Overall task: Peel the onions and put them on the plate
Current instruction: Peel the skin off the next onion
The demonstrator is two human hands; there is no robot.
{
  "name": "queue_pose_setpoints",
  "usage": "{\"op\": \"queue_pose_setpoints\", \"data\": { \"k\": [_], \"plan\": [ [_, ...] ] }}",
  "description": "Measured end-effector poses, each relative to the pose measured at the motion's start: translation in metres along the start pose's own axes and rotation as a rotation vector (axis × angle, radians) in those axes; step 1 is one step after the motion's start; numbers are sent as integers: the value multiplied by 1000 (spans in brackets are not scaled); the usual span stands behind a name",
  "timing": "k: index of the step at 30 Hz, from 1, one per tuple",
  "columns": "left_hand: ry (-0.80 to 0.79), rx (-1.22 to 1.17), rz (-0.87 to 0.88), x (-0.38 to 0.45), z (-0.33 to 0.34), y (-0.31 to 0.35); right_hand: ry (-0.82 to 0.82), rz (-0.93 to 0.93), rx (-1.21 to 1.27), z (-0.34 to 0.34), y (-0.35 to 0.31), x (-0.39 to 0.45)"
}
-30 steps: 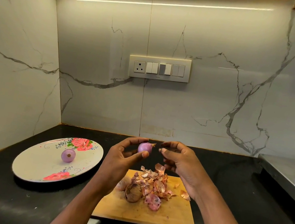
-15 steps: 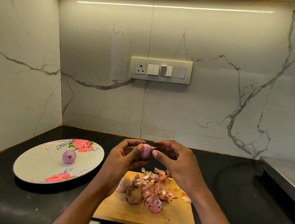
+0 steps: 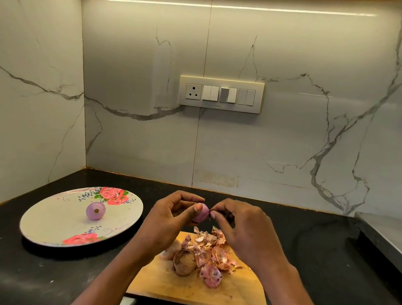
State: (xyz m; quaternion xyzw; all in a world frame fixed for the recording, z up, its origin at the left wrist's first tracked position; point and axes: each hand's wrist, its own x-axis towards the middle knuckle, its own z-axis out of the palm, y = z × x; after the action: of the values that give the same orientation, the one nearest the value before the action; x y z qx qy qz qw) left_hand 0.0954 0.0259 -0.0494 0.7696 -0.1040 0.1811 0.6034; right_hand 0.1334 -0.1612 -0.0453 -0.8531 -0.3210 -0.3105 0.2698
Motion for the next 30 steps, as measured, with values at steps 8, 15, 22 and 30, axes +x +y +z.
{"op": "queue_pose_setpoints", "data": {
  "k": [8,15,22,30],
  "plan": [
    [-17,-11,-5,-1,1,-1,-34,100,119,5,0,2],
    [-5,-115,18,-2,2,3,21,410,678,6,-6,6],
    [4,-110,25,-2,2,5,0,327,693,3,3,4],
    [10,-86,20,-2,2,5,138,331,591,10,1,3]
  ]
}}
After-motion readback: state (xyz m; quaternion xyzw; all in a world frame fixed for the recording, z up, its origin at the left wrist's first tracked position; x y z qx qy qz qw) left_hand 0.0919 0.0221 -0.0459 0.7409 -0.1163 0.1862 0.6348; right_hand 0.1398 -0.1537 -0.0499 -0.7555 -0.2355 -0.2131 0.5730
